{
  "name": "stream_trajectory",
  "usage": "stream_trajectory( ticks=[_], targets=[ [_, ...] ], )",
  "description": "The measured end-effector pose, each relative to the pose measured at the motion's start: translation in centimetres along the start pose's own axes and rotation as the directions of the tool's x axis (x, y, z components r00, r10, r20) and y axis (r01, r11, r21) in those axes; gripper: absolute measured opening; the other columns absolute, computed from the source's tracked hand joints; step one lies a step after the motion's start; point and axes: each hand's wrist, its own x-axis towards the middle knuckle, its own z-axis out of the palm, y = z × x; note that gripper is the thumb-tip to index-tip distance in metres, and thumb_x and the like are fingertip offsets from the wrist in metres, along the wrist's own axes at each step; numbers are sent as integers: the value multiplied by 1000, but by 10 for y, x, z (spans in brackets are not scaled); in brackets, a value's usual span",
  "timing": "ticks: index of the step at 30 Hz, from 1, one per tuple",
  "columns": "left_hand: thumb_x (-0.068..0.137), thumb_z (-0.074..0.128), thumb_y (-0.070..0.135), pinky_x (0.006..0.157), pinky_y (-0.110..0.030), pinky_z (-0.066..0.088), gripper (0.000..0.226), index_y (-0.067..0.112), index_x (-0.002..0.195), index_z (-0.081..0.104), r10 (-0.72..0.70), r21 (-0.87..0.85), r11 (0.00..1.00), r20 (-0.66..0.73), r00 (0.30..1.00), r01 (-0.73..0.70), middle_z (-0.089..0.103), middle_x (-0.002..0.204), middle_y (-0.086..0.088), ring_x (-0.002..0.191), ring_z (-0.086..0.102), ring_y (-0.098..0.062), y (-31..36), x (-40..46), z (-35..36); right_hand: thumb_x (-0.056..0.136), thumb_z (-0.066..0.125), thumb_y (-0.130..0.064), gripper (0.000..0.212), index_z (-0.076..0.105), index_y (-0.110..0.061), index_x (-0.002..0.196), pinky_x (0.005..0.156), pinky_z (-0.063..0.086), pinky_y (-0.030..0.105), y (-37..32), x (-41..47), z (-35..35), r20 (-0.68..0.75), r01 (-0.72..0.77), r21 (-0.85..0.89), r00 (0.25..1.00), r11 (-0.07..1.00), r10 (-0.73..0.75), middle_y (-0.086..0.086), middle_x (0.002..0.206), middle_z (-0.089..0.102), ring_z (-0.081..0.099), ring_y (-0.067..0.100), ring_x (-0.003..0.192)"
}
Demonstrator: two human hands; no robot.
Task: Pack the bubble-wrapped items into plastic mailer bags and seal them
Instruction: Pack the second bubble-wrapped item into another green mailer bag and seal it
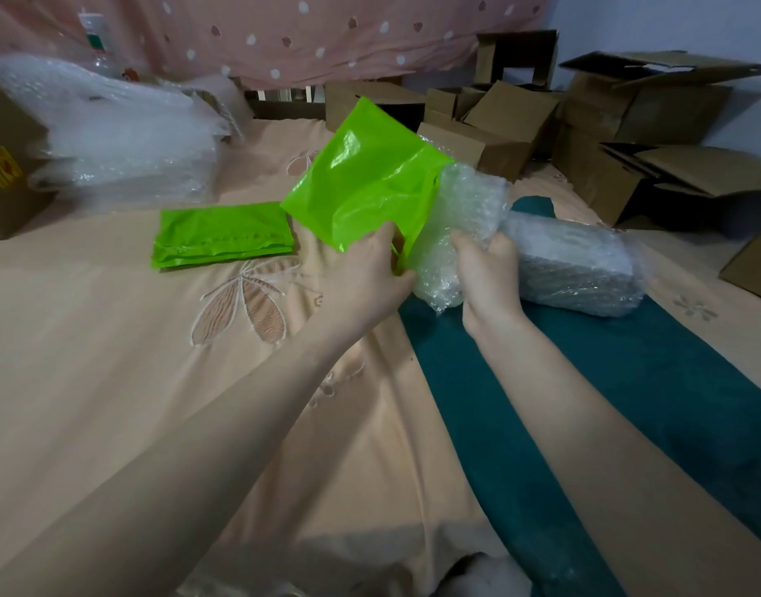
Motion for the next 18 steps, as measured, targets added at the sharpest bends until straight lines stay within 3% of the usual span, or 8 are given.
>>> stream_trajectory(
  ticks=[4,7,10,13,15,18],
  targets=[
    [74,52,26,58,-33,31,19,14,81,38,134,2,991,90,987,-135,55,79,-7,77,52,-35,7,-4,1,89,46,-7,21,63,-15,97,86,52,42,-1,-2,6,-7,-46,87,999,995,47,8,94,67,63,24,88],
    [72,42,38,59,-34,34,26,13,76,45,53,44,998,19,998,-54,60,79,-8,78,55,-36,8,-5,3,89,55,-13,13,65,-20,85,84,53,39,0,-6,5,43,-16,57,999,998,13,3,88,69,65,19,86],
    [83,52,33,63,-35,35,28,8,96,49,-21,33,999,-155,988,26,55,100,-10,85,54,-34,10,-2,-1,88,59,-19,9,62,-23,80,77,51,31,3,-9,2,76,195,-173,980,965,-184,-7,79,66,64,12,79],
    [80,58,20,61,-35,38,43,7,119,42,17,-74,996,-298,954,-40,44,119,-10,85,55,-32,12,6,-12,90,57,-16,10,56,-17,79,65,38,24,4,-11,1,147,405,-379,914,832,-378,-9,70,59,52,6,65],
    [79,57,12,66,-40,46,52,11,128,41,75,-81,991,-341,937,-109,45,126,-7,89,59,-27,12,12,-18,91,54,-12,10,62,-9,95,71,42,27,5,-10,3,191,497,-460,865,736,-465,3,84,67,57,15,75],
    [78,51,3,76,-42,49,50,15,127,50,109,-112,980,-397,911,-166,57,118,-4,100,59,-21,11,18,-22,91,48,-7,29,58,-6,118,82,49,40,6,-9,6,215,582,-526,797,621,-565,12,104,69,63,29,92]
  ],
)
